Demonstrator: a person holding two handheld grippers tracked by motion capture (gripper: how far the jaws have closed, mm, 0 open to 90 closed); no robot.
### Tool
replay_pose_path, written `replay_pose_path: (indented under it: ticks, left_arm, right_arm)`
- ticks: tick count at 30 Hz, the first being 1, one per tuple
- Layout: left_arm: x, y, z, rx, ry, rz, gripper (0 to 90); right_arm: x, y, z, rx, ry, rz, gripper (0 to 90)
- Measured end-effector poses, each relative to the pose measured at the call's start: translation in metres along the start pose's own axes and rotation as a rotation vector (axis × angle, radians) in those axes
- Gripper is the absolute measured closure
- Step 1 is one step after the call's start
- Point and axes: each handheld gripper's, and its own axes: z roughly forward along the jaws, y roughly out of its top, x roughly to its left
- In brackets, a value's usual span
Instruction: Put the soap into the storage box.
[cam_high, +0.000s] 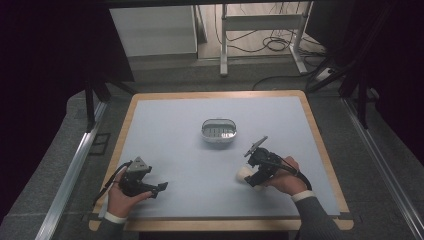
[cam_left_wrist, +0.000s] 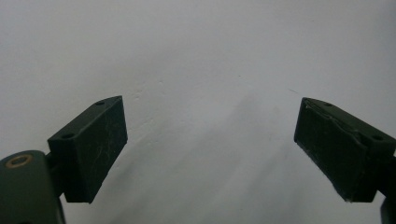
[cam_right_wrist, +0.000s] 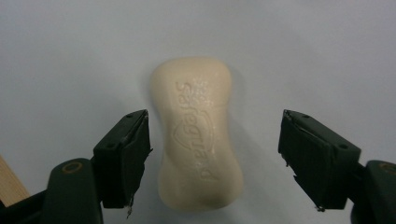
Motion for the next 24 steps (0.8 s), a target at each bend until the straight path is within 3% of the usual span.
replay_pose_path:
  ticks: [4, 8, 14, 15, 24]
  left_arm:
    - [0.000, 0.000, 0.000, -0.001, 0.001, 0.000, 10.0]
    - [0.000, 0.000, 0.000, 0.000, -0.001, 0.000, 10.0]
    - [0.001, -0.001, 0.000, -0.002, -0.001, -0.002, 10.0]
    - [0.001, -0.001, 0.000, -0.002, -0.002, -0.003, 10.0]
    - [0.001, -0.001, 0.001, -0.002, 0.000, -0.004, 10.0]
  right_arm:
    - [0.003, 0.003, 0.012, 0.061, 0.000, -0.023, 28.8]
    - [0.005, 0.006, 0.018, 0.088, 0.007, -0.035, 30.5]
    - [0.009, 0.009, 0.029, 0.153, -0.014, -0.064, 45.1]
    - [0.009, 0.009, 0.029, 0.155, -0.007, -0.062, 48.3]
    - [0.009, 0.010, 0.027, 0.156, -0.018, -0.072, 49.2]
